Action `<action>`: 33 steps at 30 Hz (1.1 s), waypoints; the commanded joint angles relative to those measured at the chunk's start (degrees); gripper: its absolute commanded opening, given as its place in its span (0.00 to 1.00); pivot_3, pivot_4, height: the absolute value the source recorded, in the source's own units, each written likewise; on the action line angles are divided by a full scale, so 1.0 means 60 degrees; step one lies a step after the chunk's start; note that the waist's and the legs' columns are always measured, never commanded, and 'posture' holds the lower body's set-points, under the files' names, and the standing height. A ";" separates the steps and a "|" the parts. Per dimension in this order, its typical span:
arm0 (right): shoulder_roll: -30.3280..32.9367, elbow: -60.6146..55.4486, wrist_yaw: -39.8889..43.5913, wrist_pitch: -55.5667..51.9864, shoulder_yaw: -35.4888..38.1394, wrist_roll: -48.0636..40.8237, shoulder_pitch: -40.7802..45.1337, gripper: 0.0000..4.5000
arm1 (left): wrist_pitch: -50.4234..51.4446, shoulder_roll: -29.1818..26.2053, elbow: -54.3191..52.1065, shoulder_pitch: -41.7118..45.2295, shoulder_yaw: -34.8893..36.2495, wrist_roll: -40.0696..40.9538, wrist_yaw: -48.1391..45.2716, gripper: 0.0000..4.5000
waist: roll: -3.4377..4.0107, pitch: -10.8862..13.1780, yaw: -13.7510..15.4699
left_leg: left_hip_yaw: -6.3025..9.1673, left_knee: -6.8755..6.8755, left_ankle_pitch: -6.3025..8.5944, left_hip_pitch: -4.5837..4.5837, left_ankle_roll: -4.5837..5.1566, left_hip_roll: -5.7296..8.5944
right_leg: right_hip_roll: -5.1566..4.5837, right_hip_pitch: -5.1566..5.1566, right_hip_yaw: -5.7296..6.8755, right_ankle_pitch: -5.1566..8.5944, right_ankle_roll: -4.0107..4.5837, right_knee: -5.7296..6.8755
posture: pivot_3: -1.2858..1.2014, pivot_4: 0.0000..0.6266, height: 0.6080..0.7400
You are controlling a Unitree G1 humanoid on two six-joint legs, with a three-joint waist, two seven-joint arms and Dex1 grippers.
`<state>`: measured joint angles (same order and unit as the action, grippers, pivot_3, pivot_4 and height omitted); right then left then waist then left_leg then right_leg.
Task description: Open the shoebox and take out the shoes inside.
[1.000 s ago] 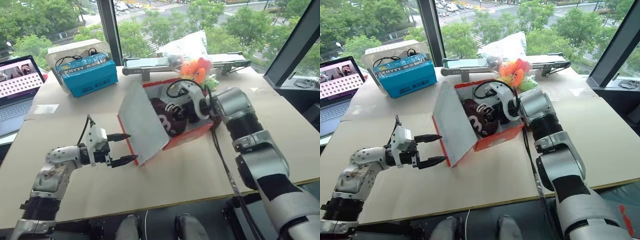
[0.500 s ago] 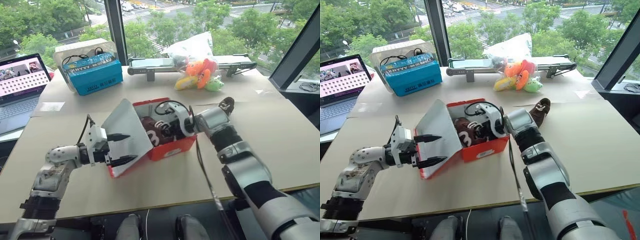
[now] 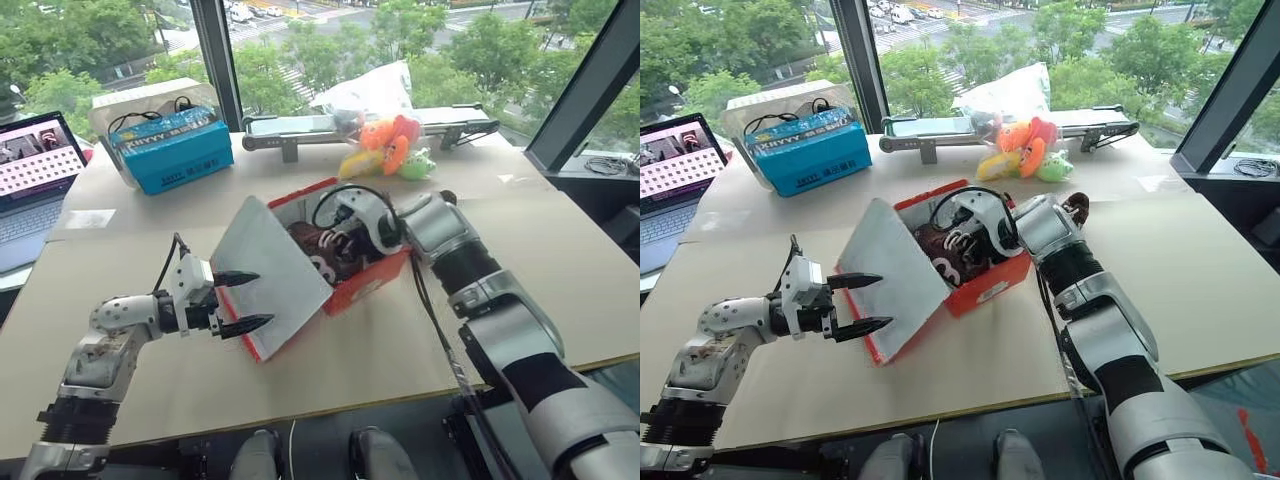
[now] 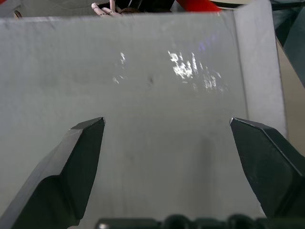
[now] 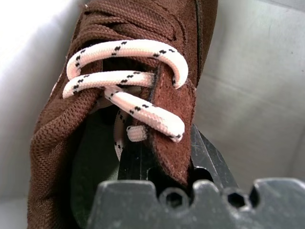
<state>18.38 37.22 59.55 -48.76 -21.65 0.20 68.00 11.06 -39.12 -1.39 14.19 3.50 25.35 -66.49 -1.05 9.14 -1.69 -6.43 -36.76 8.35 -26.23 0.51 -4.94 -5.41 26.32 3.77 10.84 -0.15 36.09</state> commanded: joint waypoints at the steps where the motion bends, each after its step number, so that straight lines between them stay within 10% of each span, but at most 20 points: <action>1: 0.0059 -0.0060 0.0023 -0.0144 0.0447 -0.0284 0.0048 0.03 | -0.0198 -0.0066 -0.0089 0.0167 0.0165 0.0063 -0.0076 1.00 | 0.0000 0.0000 0.0056 | -0.0001 0.0000 0.0000 -0.0001 0.0000 0.0002 | -0.0003 0.0000 -0.0001 -0.0001 -0.0001 -0.0003 | 0.52 0.24 1.00; 8: -0.0275 0.0882 -0.0618 -0.0427 0.2275 -0.1451 0.0235 0.03 | -0.0199 -0.0049 -0.0077 0.0200 0.0163 0.0063 -0.0100 1.00 | 0.0000 0.0001 0.0123 | -0.0004 0.0000 0.0000 -0.0002 0.0000 0.0001 | 0.0000 0.0002 0.0000 -0.0002 0.0000 -0.0002 | 0.52 0.24 1.00; 21: 0.0888 -0.1584 0.0284 0.0651 -0.0674 0.0631 -0.0193 0.03 | -0.0201 -0.0089 0.0040 0.0268 0.0187 0.0025 -0.0122 1.00 | 0.0001 0.0001 0.0116 | -0.0002 0.0000 -0.0001 -0.0001 0.0001 0.0000 | 0.0002 0.0006 -0.0003 0.0001 -0.0001 0.0000 | 0.52 0.24 1.00; 33: 0.0242 0.0469 0.0314 0.1786 -0.1243 0.1200 -0.1111 0.03 | -0.0167 -0.0109 -0.0009 0.0284 0.0231 0.0006 -0.0075 1.00 | -0.0019 -0.0013 0.0083 | -0.0004 0.0000 0.0000 0.0024 -0.0001 -0.0001 | 0.0003 -0.0016 -0.0003 0.0001 -0.0001 -0.0001 | 0.52 0.24 1.00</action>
<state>21.17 36.81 61.32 -38.88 -28.12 7.62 63.74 10.77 -39.10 -0.25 15.20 3.50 24.84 -66.95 -1.17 9.06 -1.20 -6.45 -36.76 8.36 -25.99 0.49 -4.96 -5.37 26.15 3.75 10.85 -0.15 36.09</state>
